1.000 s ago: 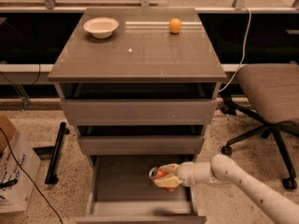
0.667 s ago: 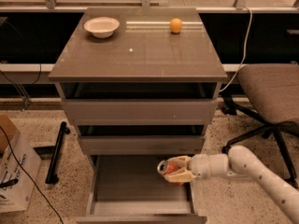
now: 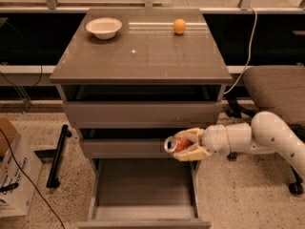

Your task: Pick coke can from bottom drawer and place on counter

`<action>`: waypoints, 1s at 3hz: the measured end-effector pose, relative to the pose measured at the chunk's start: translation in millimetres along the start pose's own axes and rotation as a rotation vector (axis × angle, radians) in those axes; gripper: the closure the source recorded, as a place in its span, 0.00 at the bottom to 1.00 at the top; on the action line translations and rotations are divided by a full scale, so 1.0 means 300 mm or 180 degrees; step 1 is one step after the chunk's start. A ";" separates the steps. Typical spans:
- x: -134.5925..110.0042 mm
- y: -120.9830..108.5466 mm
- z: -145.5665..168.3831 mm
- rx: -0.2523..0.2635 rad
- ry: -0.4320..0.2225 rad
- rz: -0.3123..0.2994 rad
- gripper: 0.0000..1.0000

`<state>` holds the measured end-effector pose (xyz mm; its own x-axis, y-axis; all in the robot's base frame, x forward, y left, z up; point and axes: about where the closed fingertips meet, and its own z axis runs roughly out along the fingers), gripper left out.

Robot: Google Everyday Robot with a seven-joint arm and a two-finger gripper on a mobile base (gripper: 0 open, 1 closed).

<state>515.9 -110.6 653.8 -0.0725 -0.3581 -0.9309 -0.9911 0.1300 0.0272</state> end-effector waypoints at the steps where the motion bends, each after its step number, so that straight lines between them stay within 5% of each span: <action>1: -0.257 -0.068 -0.024 0.0228 0.0219 -0.0372 1.00; 2: -0.603 -0.188 -0.040 0.0571 0.0637 -0.0930 1.00; 3: -0.815 -0.266 -0.063 0.0782 0.0844 -0.1291 1.00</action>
Offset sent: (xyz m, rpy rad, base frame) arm 0.0984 0.0626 0.2434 -0.3618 -0.4295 -0.0818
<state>610.5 -50.9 886.2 0.2533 -0.6413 -0.7243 -0.8926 0.1338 -0.4307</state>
